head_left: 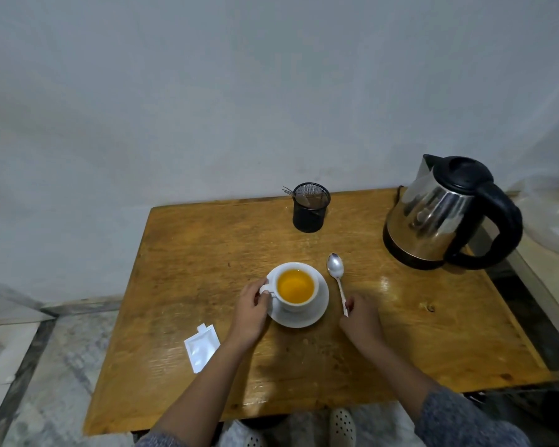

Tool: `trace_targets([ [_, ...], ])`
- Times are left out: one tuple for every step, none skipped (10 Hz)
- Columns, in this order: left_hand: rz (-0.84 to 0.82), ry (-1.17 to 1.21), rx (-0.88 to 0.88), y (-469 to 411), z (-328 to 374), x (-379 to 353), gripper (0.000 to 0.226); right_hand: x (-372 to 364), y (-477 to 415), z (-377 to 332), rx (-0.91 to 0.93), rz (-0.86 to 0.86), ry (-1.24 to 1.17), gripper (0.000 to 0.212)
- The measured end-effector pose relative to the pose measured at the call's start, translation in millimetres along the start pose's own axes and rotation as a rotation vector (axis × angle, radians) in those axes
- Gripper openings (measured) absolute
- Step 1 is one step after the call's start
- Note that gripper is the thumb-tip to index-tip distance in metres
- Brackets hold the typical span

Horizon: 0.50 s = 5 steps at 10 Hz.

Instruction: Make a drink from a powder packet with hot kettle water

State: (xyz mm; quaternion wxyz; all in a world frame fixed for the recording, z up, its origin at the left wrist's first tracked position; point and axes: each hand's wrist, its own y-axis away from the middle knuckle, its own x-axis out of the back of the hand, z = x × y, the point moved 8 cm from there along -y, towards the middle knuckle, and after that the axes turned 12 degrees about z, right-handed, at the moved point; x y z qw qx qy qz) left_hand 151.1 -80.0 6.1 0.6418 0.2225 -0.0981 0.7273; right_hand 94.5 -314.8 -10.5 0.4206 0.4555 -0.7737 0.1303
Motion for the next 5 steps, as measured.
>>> trace_targets([
  [0.081,0.004,-0.003,7,-11,12,0.032,-1,1,-1,0.048,-0.016,0.046,0.021],
  [0.119,-0.049,-0.010,13,-24,19,0.032,-3,1,1,0.067,-0.026,0.131,0.018],
  [0.120,-0.152,-0.056,16,-33,21,0.035,-1,-4,3,0.108,-0.011,0.231,0.018],
  [0.080,-0.357,-0.112,17,-42,19,0.046,13,-10,7,0.153,0.080,0.251,0.032],
  [-0.014,-0.620,-0.210,18,-53,7,0.061,12,-17,31,0.174,0.020,0.439,0.052],
])
